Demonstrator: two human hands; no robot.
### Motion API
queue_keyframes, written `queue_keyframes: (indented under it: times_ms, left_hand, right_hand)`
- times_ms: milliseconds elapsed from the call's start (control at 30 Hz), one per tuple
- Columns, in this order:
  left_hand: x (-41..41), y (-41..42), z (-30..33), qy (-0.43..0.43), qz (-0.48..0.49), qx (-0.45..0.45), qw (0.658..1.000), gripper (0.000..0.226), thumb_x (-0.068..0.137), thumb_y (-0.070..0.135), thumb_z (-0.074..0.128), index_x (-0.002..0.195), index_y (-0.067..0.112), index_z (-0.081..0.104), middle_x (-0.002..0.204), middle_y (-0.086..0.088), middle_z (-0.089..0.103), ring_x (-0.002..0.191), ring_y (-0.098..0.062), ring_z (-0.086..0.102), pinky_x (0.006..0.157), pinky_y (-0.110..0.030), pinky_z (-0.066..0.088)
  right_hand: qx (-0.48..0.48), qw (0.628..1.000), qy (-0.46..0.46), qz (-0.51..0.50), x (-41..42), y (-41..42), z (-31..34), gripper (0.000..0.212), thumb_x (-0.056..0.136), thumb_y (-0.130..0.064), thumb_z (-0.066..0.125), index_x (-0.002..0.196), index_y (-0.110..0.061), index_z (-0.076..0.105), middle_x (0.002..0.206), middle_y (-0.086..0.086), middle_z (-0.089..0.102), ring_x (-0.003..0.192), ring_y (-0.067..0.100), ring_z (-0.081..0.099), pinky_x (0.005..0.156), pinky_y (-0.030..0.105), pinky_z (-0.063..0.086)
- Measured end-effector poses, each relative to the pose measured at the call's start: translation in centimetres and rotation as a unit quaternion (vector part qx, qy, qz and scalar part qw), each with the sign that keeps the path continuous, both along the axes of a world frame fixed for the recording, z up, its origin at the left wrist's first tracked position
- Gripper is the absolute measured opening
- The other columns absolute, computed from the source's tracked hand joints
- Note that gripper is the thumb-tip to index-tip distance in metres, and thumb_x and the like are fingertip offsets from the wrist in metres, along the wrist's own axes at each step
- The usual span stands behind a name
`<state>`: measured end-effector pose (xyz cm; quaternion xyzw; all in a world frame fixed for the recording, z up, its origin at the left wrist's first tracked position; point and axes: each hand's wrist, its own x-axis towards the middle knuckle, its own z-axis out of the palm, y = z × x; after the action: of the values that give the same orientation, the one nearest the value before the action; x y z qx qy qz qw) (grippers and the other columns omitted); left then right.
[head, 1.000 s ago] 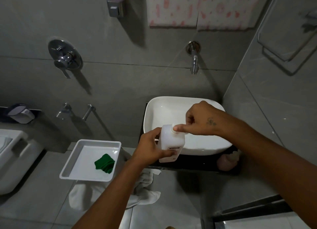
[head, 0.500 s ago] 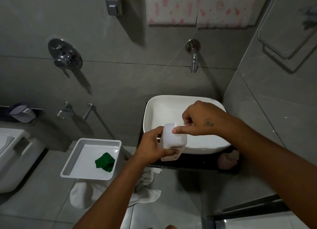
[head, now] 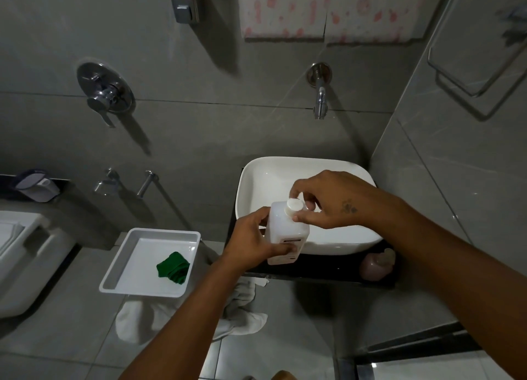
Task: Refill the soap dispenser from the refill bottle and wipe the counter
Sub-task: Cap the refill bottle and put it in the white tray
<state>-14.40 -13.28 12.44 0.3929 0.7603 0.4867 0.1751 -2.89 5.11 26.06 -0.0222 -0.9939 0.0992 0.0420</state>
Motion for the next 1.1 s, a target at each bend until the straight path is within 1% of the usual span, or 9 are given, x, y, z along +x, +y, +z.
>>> queue_keyframes:
  times_ms: [100,233,333,433,567,667,767,867,1100]
  left_hand:
    - [0.1,0.0,0.1,-0.006,0.007,0.000,1.000,0.079,0.053,0.056,0.093,0.123,0.037,0.062,0.111,0.022,0.070,0.105,-0.003,0.068,0.088,-0.026,0.061]
    - [0.1,0.0,0.3,0.002,0.005,-0.004,1.000,0.080,0.053,0.059,0.090,0.125,0.039,0.061,0.110,0.026,0.067,0.106,-0.002,0.067,0.087,-0.021,0.059]
    - [0.2,0.1,0.3,0.000,0.003,-0.001,1.000,0.079,0.052,0.059,0.091,0.123,0.041,0.061,0.108,0.028,0.067,0.104,-0.002,0.068,0.086,-0.021,0.060]
    - [0.4,0.3,0.5,-0.007,0.009,-0.010,1.000,0.080,0.051,0.061,0.091,0.122,0.040,0.060,0.109,0.025,0.068,0.101,-0.004,0.069,0.084,-0.023,0.061]
    - [0.5,0.3,1.1,-0.010,0.005,-0.011,1.000,0.078,0.052,0.059,0.091,0.120,0.051,0.055,0.102,0.042,0.065,0.099,0.014,0.064,0.074,-0.006,0.052]
    - [0.7,0.2,1.1,-0.028,0.006,-0.005,1.000,0.082,0.051,0.052,0.094,0.125,0.041,0.061,0.106,0.039,0.066,0.103,0.012,0.064,0.082,-0.008,0.053]
    - [0.7,-0.1,0.4,-0.067,0.022,0.004,0.998,0.085,0.055,0.033,0.099,0.131,0.032,0.063,0.113,0.022,0.072,0.109,0.005,0.066,0.091,-0.021,0.058]
    - [0.7,-1.2,0.1,-0.079,0.031,0.005,0.996,0.088,0.061,0.030,0.098,0.139,0.037,0.059,0.118,0.022,0.073,0.110,0.005,0.067,0.087,-0.018,0.057]
    - [-2.9,-8.9,-2.0,-0.144,0.118,0.010,0.982,0.073,0.076,0.009,0.089,0.141,0.023,0.058,0.126,0.012,0.072,0.118,-0.005,0.067,0.100,-0.032,0.056]
  right_hand:
    - [0.068,0.995,0.052,-0.041,-0.2,0.0,-0.2,0.071,0.074,-0.091,0.030,0.069,-0.026,0.059,0.055,-0.010,0.057,0.054,0.009,0.053,0.055,0.026,0.041]
    - [-0.022,1.000,0.012,0.006,-0.2,0.4,-0.2,0.049,0.080,-0.074,0.053,0.114,-0.039,0.062,0.080,-0.022,0.059,0.068,0.000,0.054,0.063,0.023,0.043]
    - [-0.044,0.998,0.004,0.035,-0.1,0.1,-0.7,0.035,0.089,-0.059,0.055,0.105,-0.032,0.068,0.088,-0.019,0.059,0.074,0.005,0.054,0.067,0.027,0.046]
    - [-0.015,0.999,0.043,0.001,0.1,-0.6,-1.9,0.048,0.090,-0.061,0.046,0.111,-0.024,0.067,0.097,-0.009,0.062,0.081,0.007,0.049,0.069,0.026,0.040]
    - [-0.104,0.990,0.082,-0.047,0.8,-0.6,-3.9,0.046,0.087,-0.061,0.056,0.112,-0.025,0.068,0.095,-0.011,0.064,0.080,0.009,0.056,0.069,0.023,0.048]
    - [-0.363,0.913,0.110,-0.151,1.8,-0.3,-5.8,0.032,0.090,-0.058,0.056,0.108,-0.034,0.066,0.099,-0.008,0.067,0.087,0.012,0.063,0.073,0.024,0.056]
    - [-0.564,0.778,-0.036,-0.276,2.1,-1.5,-9.1,0.056,0.094,-0.069,0.040,0.128,-0.028,0.059,0.117,0.006,0.068,0.100,0.023,0.069,0.082,0.042,0.062]
    - [-0.679,0.678,-0.097,-0.264,1.4,-3.8,-11.9,0.062,0.092,-0.072,0.040,0.127,-0.025,0.063,0.108,0.012,0.076,0.098,0.025,0.074,0.088,0.046,0.059]
    - [-0.743,0.630,-0.087,-0.210,-5.9,-10.3,-15.2,0.043,0.100,-0.055,0.044,0.129,-0.027,0.059,0.119,0.016,0.072,0.107,0.028,0.071,0.098,0.049,0.054]
